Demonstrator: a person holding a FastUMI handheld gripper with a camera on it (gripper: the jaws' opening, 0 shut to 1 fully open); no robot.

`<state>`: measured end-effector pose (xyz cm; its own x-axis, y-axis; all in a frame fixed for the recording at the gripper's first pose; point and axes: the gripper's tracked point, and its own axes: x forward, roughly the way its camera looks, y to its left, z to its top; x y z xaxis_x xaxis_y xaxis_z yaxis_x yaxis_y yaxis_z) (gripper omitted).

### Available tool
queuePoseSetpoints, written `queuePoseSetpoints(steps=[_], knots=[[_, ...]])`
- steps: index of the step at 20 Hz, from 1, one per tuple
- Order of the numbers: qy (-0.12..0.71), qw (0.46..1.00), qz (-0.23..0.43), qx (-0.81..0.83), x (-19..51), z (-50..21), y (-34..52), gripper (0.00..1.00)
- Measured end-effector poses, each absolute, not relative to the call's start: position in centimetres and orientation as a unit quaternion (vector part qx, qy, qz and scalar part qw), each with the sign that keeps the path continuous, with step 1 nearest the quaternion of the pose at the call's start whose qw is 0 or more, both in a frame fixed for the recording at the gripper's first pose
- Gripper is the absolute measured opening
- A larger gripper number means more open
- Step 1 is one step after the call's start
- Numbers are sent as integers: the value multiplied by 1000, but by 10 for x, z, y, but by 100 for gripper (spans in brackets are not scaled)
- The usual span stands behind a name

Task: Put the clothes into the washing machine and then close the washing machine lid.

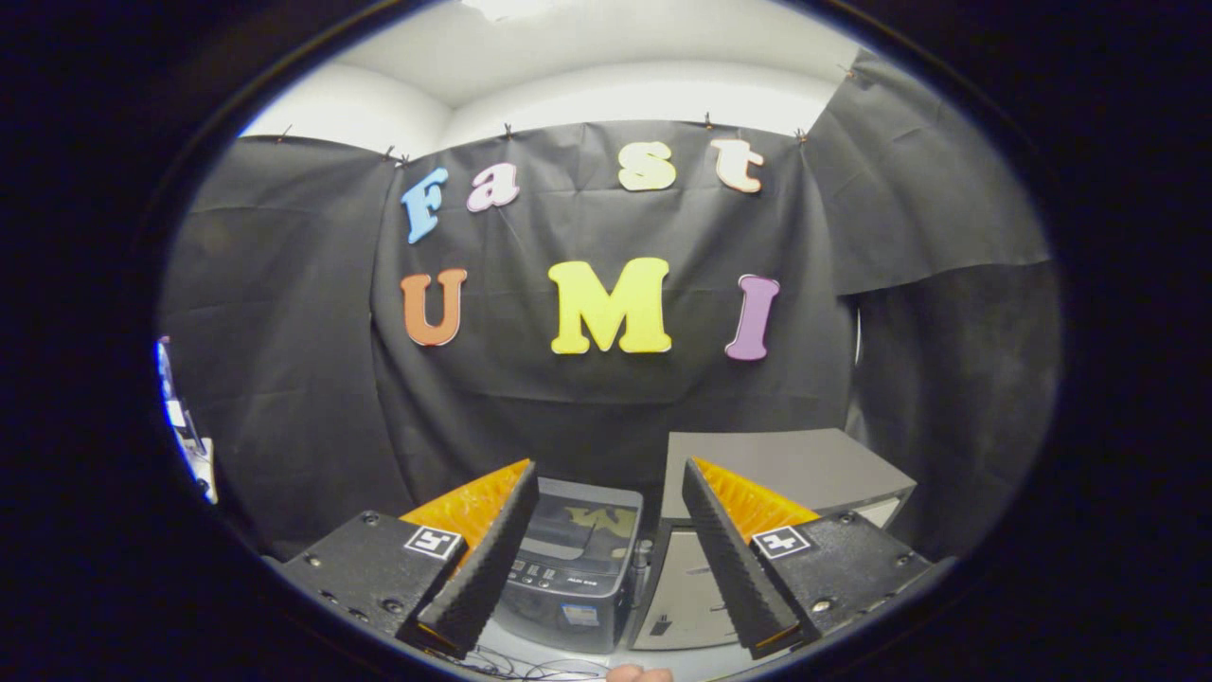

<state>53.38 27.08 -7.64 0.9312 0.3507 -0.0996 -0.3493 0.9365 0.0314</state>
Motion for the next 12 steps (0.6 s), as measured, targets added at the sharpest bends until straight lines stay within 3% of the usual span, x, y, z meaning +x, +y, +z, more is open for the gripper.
queuePoseSetpoints(steps=[12], knots=[[28,983,180,11,537,-66,267,97]])
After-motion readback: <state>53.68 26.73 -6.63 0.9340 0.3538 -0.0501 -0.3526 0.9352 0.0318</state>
